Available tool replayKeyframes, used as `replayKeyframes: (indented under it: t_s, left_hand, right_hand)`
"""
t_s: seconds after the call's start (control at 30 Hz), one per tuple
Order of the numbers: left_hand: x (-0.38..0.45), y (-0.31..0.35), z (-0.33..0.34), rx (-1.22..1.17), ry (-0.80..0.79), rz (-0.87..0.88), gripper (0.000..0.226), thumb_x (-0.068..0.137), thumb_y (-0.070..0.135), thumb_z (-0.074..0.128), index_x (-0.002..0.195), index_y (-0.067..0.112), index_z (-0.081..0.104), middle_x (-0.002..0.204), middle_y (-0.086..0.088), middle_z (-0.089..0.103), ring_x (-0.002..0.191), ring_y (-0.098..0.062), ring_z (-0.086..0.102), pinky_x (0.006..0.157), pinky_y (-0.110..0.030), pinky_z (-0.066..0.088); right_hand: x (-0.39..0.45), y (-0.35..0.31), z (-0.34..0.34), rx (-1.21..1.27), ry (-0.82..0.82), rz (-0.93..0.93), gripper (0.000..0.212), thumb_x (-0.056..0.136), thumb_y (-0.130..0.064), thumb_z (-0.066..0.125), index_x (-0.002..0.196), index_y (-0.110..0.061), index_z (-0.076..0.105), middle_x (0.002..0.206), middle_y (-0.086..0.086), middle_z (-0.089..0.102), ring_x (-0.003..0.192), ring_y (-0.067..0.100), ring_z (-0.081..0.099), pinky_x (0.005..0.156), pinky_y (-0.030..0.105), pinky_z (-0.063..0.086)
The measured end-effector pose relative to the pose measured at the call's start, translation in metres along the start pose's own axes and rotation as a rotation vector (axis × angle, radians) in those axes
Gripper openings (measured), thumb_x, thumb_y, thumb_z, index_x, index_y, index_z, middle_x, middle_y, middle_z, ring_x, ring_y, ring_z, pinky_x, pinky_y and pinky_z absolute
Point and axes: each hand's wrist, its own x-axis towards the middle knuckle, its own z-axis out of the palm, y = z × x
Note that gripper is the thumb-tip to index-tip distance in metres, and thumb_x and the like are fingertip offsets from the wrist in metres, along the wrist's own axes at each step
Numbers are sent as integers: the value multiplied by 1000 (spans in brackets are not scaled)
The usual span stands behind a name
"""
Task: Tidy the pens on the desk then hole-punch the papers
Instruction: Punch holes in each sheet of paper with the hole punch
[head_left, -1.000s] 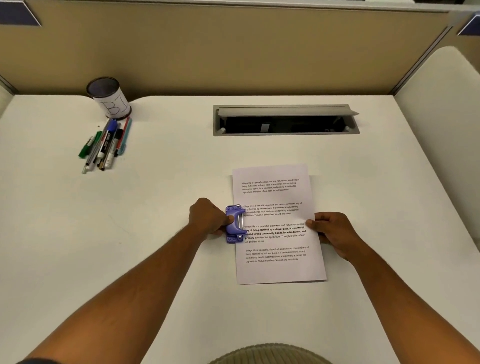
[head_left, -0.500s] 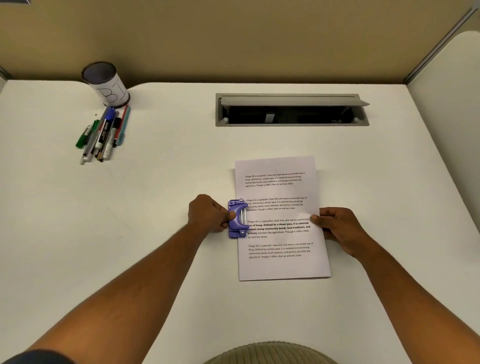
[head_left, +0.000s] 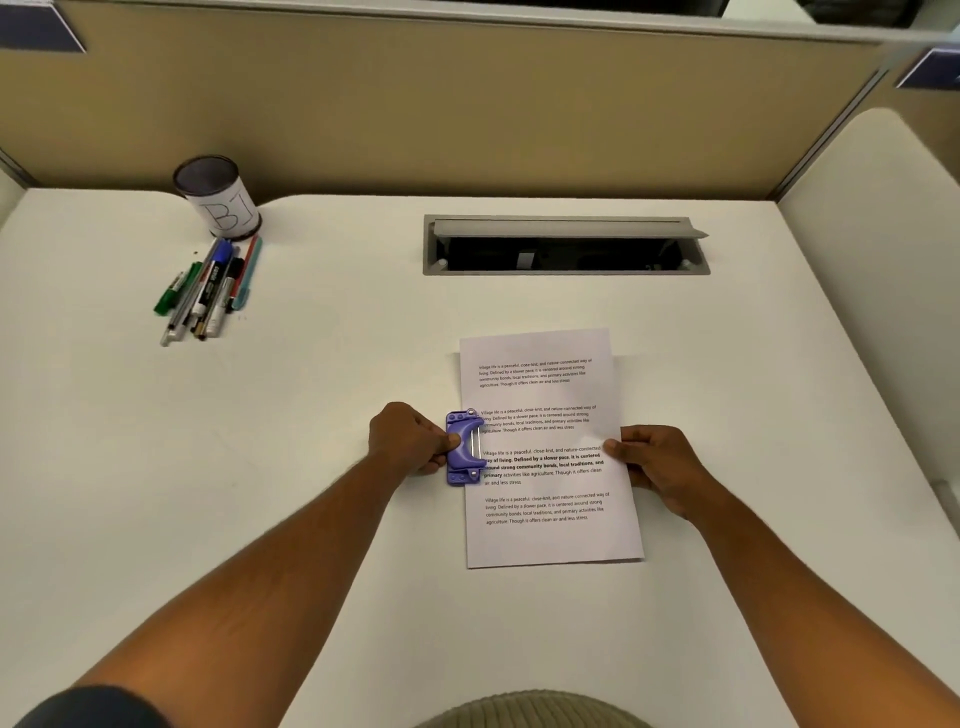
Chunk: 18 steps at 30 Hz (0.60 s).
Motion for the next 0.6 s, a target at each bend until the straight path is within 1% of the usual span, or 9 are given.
replayKeyframes:
  t_s: [0.1,0.17,0.27,0.37,0.5,0.6]
  left_hand:
    - [-5,-1,-1,0,9,1,24,64,17,94,64,2,74,60,-14,73,48,-21,68,65,-39,65]
    - [-6,-1,-1,1,13,3,24,64,17,94,64,3,74,59,-14,73,49,-22,69,66,-40,65]
    - [-10,0,-1,3,20,9,24,65,17,93,65,3,74,59,-13,73,49,-22,68,67,-40,65]
    - [-15,1,1,13,42,28,24,68,19,92,68,3,74,61,-13,74,48,-22,67,68,-39,65]
    - [-21,1,3,22,62,60,25,71,20,90,71,0,75,66,-16,75,51,-22,66,72,-38,64]
    - [-22,-1,5,76,81,103,29,74,25,86,71,-2,76,67,-17,75,52,-20,63,76,-34,61]
  right_hand:
    - [-2,-3,1,-6,6,7,13,87,-5,76,99,-2,75,96,14,80,83,27,78,66,33,64]
    - [-3,-7,0,-42,4,16,15,87,-5,76,102,-2,75,96,14,80,84,28,79,65,35,63]
    - [-5,-10,-2,-84,10,7,12,87,-5,76,99,-2,75,93,14,80,82,29,79,63,35,63]
    - [-6,-10,-1,-94,16,-3,11,87,-5,76,98,-3,75,92,13,81,81,27,79,61,33,62]
    - [-5,-5,2,-54,27,1,12,87,-3,76,99,-1,75,94,14,80,83,28,79,66,36,63]
    - [-5,-4,1,-40,19,4,11,88,-3,76,99,-3,76,95,13,81,83,27,79,66,36,64]
